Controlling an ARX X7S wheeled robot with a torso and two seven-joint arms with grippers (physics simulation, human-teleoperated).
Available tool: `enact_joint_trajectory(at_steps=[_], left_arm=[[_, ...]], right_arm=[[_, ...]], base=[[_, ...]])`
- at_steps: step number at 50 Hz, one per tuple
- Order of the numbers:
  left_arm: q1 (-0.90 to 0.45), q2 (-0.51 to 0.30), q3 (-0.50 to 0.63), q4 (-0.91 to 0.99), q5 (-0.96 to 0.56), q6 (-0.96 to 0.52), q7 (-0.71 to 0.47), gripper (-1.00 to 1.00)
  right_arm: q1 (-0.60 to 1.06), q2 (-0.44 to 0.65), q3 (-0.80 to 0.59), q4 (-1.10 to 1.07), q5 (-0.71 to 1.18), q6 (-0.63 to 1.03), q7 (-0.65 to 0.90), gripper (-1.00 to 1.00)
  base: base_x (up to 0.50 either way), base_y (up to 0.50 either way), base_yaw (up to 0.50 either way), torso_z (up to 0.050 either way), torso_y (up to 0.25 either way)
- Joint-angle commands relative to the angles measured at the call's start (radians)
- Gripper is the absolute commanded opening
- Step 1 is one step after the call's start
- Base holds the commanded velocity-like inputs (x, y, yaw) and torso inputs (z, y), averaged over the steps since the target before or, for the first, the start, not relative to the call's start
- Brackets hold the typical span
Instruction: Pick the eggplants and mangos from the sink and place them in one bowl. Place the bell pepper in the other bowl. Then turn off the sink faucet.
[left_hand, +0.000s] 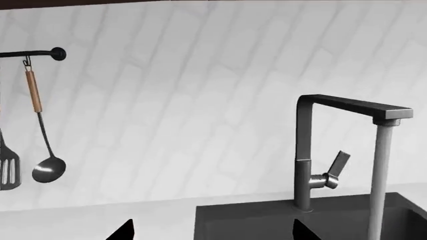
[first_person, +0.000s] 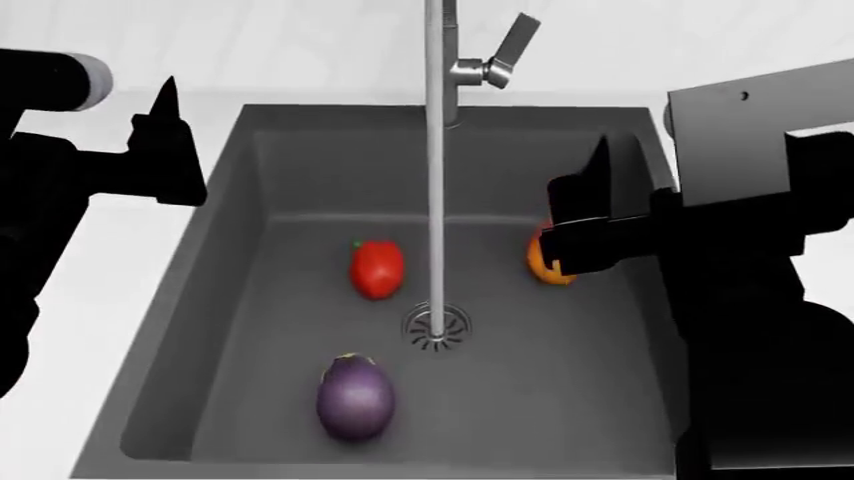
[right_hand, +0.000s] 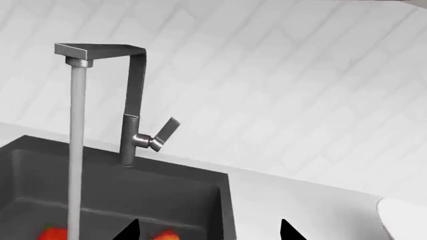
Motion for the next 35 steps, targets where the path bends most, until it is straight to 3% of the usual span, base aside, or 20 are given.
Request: enact_joint_trajectory(at_steps=[1, 28, 35], left_arm=[[-0.002, 0.002, -0.007, -0.002, -0.025, 0.002, 0.008, 1.00], [0.005, -0.017, -0.005, 0.008, -0.043, 0.005, 0.000, 1.00], [0.007, -0.021, -0.007, 0.002, -0.048, 0.011, 0.000, 1.00]], right_arm=[[-0.006, -0.004, 0.021, -0.005, 0.005, 0.012, -0.012, 1.00], [-0.040, 0.008, 0.053, -0.036, 0.021, 0.030, -0.010, 1.00], [-0.033, 0.009, 0.039, -0.021, 0.029, 0.052, -0.019, 1.00]], base=[[0.50, 0.06, 0.00, 0.000, 0.015], [0.50, -0.01, 0.00, 0.000, 0.001], [0.30, -0.02, 0.00, 0.000, 0.002]])
